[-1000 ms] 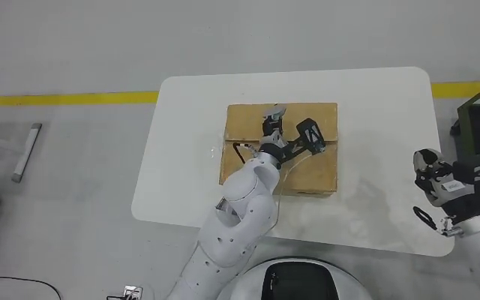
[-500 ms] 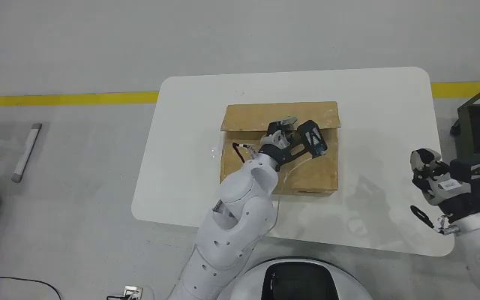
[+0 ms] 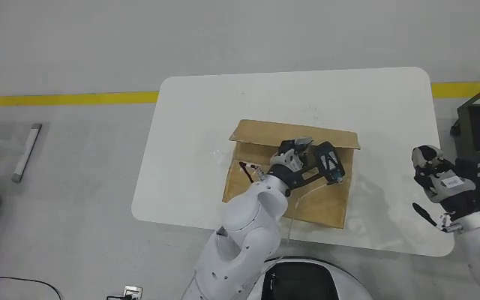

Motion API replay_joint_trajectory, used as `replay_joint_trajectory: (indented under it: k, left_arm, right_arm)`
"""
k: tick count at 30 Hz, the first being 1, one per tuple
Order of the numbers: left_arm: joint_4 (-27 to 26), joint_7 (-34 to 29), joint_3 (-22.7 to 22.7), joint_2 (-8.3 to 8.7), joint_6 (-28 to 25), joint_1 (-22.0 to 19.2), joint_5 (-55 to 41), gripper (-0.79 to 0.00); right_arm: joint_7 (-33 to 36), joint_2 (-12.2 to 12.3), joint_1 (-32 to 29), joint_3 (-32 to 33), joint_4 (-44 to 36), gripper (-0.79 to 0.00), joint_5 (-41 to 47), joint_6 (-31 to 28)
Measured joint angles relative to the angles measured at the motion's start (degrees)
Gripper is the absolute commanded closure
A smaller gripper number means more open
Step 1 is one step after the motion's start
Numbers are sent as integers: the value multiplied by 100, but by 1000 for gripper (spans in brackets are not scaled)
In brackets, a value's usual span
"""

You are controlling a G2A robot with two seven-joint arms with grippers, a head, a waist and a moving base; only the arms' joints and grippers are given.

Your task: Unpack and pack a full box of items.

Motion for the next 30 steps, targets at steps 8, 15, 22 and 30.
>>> replay_joint_trajectory:
  k: [8, 15, 22, 30]
  left_arm:
    - [804, 339, 70, -172, 688, -985, -27, -785]
    - [2350, 591, 296, -433, 1325, -2191, -255, -785]
    - [3514, 525, 518, -647, 1626, -2706, -500, -785]
    - [3466, 422, 391, -692, 1724, -2582, -544, -785]
  right_arm:
    - [-30, -10, -16, 89, -81, 0, 127, -24]
    - [-79, -27, -175, 274, -98, 0, 246, -18]
    - [-55, -53, -396, 435, -118, 0, 548, -50]
    - [287, -49, -345, 534, -52, -3, 1813, -653]
